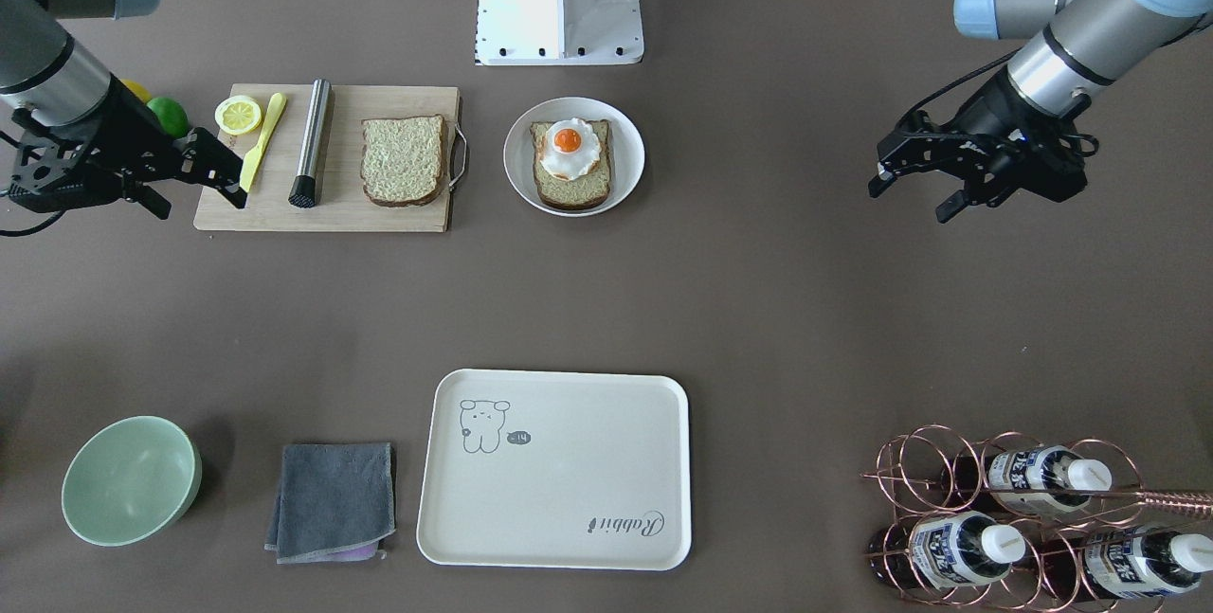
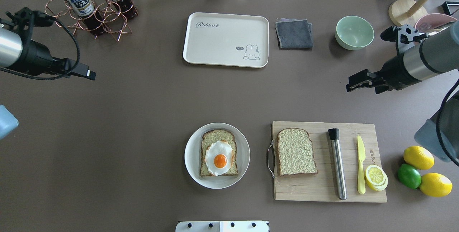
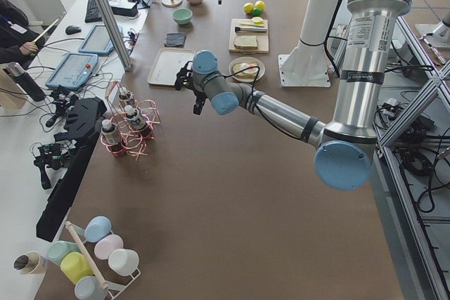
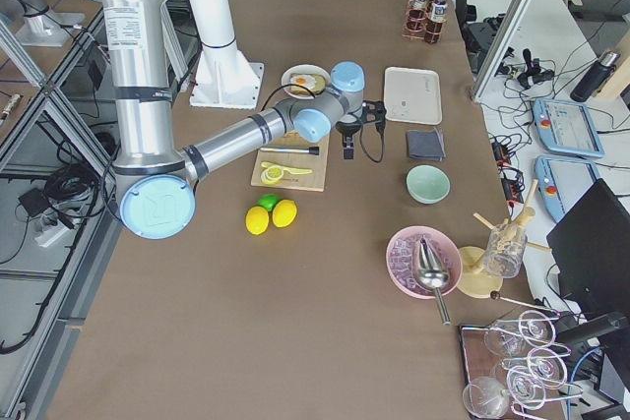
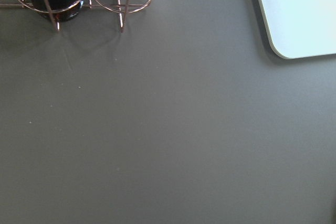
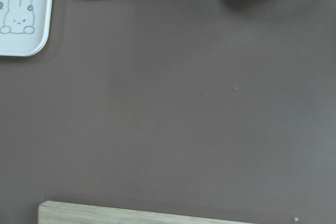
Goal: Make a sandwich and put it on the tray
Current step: 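Move the right gripper over the board's bread slice while the left arm advances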
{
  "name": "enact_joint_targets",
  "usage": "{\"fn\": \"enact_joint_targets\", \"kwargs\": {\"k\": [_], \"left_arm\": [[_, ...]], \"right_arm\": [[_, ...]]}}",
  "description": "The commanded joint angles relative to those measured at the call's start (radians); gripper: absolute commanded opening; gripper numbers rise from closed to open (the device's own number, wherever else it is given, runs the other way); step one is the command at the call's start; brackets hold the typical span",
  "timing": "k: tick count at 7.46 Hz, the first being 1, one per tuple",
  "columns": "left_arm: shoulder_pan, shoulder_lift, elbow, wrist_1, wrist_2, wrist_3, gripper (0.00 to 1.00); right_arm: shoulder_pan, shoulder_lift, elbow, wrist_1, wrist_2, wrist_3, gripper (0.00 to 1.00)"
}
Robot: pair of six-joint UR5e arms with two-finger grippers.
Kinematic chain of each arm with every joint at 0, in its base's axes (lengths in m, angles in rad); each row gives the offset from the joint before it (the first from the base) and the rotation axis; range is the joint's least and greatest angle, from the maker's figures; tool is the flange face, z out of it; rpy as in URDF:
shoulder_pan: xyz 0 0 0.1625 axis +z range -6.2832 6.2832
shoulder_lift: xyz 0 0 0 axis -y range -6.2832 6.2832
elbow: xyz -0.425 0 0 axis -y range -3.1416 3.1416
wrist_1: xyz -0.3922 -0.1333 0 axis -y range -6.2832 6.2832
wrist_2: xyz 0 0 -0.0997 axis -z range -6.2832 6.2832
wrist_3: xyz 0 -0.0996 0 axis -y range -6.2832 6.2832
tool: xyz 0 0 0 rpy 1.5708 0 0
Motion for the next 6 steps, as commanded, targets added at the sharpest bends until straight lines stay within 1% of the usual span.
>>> {"fn": "enact_joint_targets", "kwargs": {"k": [1,2,3,4,6], "left_arm": [[0.171,-0.045,-0.011,-0.024,0.173,-0.155,0.98],[0.193,-0.045,-0.008,-0.024,0.196,-0.169,0.98],[0.212,-0.050,-0.006,-0.024,0.219,-0.175,0.98],[0.218,-0.053,-0.005,-0.024,0.236,-0.175,0.98],[0.229,-0.054,-0.005,-0.024,0.238,-0.180,0.98]], "right_arm": [[-0.246,0.053,0.056,0.002,-0.226,0.245,1.00],[-0.295,0.027,0.040,0.127,-0.256,0.296,1.00],[-0.329,-0.026,0.022,0.275,-0.291,0.346,1.00],[-0.345,-0.032,0.014,0.292,-0.297,0.351,1.00],[-0.384,-0.051,-0.009,0.297,-0.325,0.351,0.99]]}}
